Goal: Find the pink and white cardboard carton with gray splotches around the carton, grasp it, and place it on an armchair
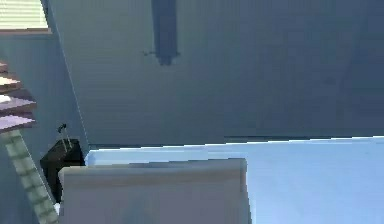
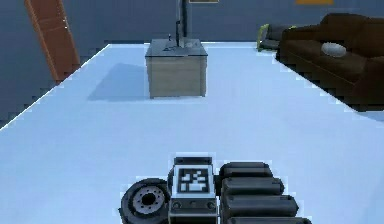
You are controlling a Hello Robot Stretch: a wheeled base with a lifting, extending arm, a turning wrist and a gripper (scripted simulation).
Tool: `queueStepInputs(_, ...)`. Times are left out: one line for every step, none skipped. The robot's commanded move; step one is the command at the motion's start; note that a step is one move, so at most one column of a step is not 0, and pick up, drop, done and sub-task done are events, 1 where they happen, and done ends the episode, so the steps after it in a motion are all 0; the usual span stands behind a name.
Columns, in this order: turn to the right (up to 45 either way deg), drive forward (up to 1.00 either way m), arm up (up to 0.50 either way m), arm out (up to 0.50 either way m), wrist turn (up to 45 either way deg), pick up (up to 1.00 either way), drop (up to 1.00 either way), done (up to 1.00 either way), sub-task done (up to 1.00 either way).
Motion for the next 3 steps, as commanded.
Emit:
queueStepInputs(-3.0, 0.00, 0.00, 0.00, 0.0, 0.00, 0.00, 0.00, 0.00)
queueStepInputs(0.0, 0.45, 0.00, 0.00, 0.0, 0.00, 0.00, 0.00, 0.00)
queueStepInputs(-45.0, 0.00, 0.00, 0.00, 0.0, 0.00, 0.00, 0.00, 0.00)
